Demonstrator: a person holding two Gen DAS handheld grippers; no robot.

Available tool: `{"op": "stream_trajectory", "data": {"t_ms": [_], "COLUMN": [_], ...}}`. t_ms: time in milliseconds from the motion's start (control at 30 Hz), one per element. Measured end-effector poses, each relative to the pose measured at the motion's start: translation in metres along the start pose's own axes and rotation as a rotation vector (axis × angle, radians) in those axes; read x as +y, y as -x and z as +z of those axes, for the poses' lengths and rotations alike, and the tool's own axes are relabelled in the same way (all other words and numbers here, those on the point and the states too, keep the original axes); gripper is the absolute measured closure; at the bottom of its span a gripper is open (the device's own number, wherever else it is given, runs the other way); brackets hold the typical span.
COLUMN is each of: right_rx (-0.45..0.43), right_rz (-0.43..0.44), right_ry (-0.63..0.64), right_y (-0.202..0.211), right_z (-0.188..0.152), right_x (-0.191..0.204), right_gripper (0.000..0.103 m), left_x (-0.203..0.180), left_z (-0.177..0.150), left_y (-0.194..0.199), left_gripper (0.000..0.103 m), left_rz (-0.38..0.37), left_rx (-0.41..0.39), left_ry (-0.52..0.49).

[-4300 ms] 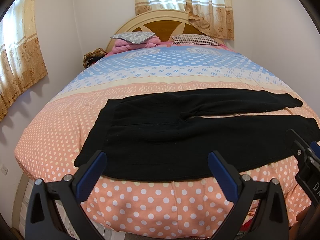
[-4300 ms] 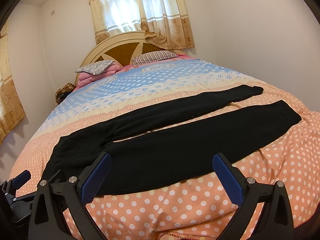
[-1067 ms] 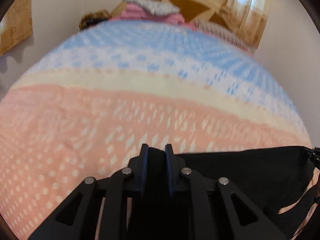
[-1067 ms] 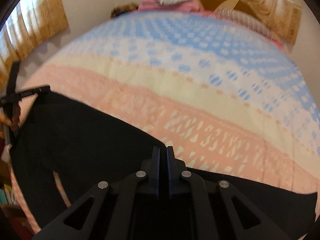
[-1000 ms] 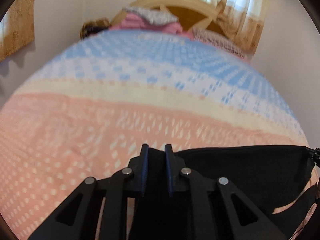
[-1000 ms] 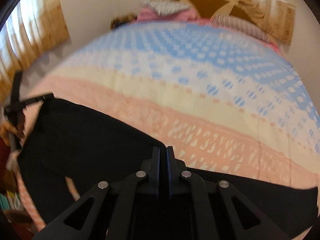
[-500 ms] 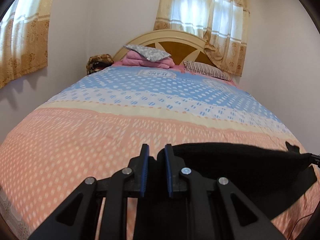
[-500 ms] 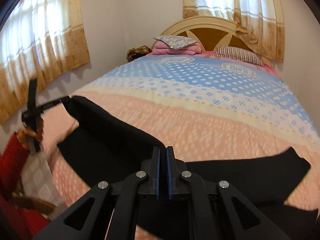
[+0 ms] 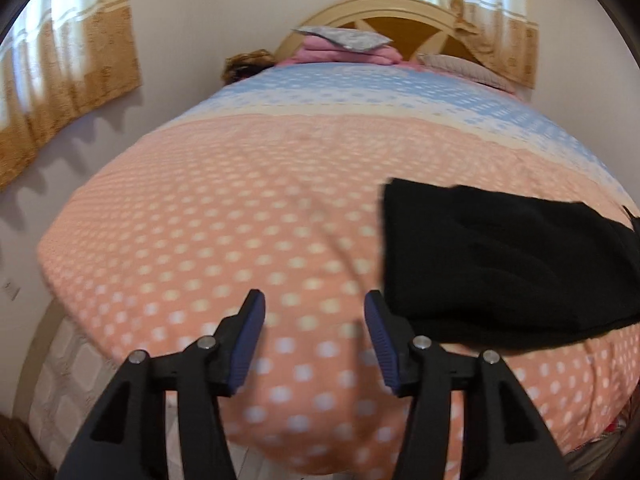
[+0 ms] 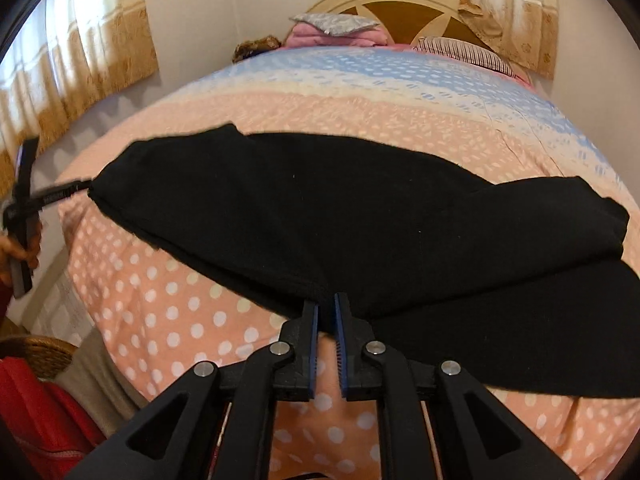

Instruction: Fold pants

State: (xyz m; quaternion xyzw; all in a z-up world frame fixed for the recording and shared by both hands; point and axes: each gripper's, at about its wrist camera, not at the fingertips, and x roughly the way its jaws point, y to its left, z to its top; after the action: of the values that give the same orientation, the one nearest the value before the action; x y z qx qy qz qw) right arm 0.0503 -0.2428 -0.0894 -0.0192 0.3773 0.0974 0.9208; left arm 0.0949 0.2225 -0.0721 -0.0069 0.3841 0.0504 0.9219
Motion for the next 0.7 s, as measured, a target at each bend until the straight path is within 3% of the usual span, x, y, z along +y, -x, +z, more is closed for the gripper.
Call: {"op": "stream_trajectory", "data": {"t_ms": [33,100,133,200,233,300,433,567,633,700], "right_rx": [0.008,0.008,-0.004,-0.056,-0.093,-0.133,-0.160,-0.071,0.009,0.072], "right_rz": [0.028,0.087,0.115,0.160,0.184,0.246,0.333,0.407,0.454,0.438], "right_ry": [-0.024,-0.066,-0.084,-0.108,-0.115,-0.123,-0.146,-0.162,-0.179,-0.169], "right_y": [0.003,0.009,0.014,0.027,0.033,0.033,0.002,-0.061,-0.097,-0.118], "right_z": [0.003,0.008,0.012,0.025,0.036,0.055,0.104,0.140,0.143,0.134], "right_x": [-0.004,-0.011,-0.011,-0.012,-0.014,-0.010,-0.002,0.014,0.026,0.039], "right_gripper": [0.086,0.071,0.066,0.043,0.041,0.040,0.040,0.040,0.040,0.040], "left_x": [0.003,0.010,0.008,-0.002,-0.011,-0.040,-0.085,-0.103,-0.104,-0.100], "left_z": [0.003,0.012,0.021,0.030,0.036,0.047,0.055,0.046,0.025,0.008], "left_y": [0.003,0.013,0.020,0.026,0.026,0.020,-0.002,-0.017,-0.016,-0.023], "left_gripper": [0.049,0.048,0.048,0.048,0.048,0.048,0.048,0.048,0.048,0.048], "left_rz": [0.015,0.037,0.030,0.003,-0.017,-0.085,-0.114,-0.120,-0.107,-0.115], "left_rx": [-0.005,-0.038,-0.070,-0.105,-0.115,-0.130,-0.123,-0.089,-0.054,-0.008], "left_ry": [0.014,0.054,0.066,0.053,0.038,-0.005,-0.035,-0.051,-0.050,-0.031]}}
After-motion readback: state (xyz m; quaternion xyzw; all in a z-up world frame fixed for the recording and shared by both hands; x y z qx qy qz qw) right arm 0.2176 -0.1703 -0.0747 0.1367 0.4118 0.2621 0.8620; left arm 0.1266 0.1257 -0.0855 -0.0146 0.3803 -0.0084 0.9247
